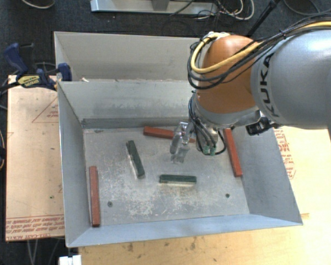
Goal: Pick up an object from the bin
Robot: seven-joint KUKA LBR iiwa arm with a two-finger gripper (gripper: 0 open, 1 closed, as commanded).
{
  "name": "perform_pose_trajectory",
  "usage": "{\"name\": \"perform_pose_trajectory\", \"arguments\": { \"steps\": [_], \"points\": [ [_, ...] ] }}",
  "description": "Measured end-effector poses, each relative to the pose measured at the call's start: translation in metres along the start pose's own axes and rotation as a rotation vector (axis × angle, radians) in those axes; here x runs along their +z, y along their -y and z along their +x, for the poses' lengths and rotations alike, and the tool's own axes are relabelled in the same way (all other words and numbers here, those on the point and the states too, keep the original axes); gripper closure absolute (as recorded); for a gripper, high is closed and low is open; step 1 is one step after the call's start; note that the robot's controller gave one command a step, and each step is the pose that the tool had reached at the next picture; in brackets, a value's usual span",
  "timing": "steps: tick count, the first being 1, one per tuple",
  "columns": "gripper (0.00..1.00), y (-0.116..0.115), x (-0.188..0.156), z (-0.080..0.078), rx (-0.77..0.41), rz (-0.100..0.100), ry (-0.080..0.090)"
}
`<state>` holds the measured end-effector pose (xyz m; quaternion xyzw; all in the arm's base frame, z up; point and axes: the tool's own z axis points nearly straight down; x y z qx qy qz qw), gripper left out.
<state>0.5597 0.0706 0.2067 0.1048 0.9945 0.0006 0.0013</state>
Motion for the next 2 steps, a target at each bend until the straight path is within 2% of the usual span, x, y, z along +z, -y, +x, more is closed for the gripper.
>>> {"name": "perform_pose_trajectory", "arguments": {
  "steps": [1,2],
  "points": [
    [0.00,0.0001,0.0002,0.0001,0.000,0.001,0.000],
    [0.00,0.0001,0.0002,0.0001,0.000,0.001,0.000]
  ]
}}
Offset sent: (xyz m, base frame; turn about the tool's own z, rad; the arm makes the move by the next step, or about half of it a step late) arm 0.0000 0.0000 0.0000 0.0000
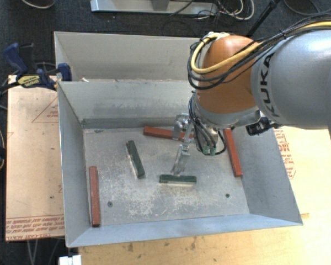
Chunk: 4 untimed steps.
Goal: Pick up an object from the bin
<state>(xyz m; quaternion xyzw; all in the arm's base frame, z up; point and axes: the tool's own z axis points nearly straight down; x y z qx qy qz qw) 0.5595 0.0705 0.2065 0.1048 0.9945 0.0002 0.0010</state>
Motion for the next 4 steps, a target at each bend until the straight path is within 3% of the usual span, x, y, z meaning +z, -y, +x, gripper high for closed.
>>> {"name": "perform_pose_trajectory", "arguments": {
  "steps": [1,2,3,4],
  "points": [
    [0.00,0.021,0.043,0.008,-0.076,-0.002,0.003],
    [0.00,0.025,0.102,0.018,-0.072,-0.001,0.003],
    [1.00,0.069,0.121,-0.006,-0.016,0.000,-0.001],
    [1.00,0.069,0.121,-0.006,-0.016,0.000,-0.001]
  ]
}}
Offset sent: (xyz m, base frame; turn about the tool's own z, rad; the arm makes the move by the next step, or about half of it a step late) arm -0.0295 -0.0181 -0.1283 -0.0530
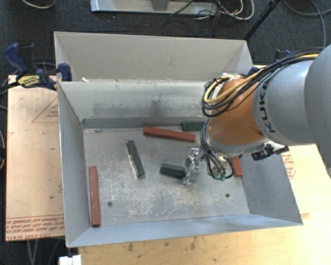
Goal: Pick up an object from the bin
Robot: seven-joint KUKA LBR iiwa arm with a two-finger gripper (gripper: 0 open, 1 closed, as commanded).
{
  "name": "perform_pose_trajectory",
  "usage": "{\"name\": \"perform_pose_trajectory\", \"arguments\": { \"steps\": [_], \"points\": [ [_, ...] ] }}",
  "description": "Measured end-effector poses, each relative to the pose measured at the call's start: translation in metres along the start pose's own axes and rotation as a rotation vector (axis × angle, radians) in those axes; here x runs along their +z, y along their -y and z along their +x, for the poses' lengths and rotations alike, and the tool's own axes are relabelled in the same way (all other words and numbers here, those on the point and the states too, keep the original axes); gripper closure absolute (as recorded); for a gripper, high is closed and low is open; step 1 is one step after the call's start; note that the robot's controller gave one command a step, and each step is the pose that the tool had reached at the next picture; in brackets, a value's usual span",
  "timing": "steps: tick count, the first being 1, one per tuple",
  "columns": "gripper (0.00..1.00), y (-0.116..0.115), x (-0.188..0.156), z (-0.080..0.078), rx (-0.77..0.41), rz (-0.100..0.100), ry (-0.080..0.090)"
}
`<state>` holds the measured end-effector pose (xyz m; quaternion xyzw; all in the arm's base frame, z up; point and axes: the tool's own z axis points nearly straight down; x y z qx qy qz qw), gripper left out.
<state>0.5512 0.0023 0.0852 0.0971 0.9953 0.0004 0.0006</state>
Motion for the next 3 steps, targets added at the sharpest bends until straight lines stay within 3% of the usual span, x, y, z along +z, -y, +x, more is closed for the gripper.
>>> {"name": "perform_pose_trajectory", "arguments": {
  "steps": [1,2,3],
  "points": [
    [1.00,0.002,-0.043,0.004,-0.045,0.002,-0.008],
    [1.00,-0.003,-0.087,0.020,-0.055,0.000,-0.001],
    [1.00,0.000,-0.124,0.014,-0.043,0.000,-0.001]
  ]
}}
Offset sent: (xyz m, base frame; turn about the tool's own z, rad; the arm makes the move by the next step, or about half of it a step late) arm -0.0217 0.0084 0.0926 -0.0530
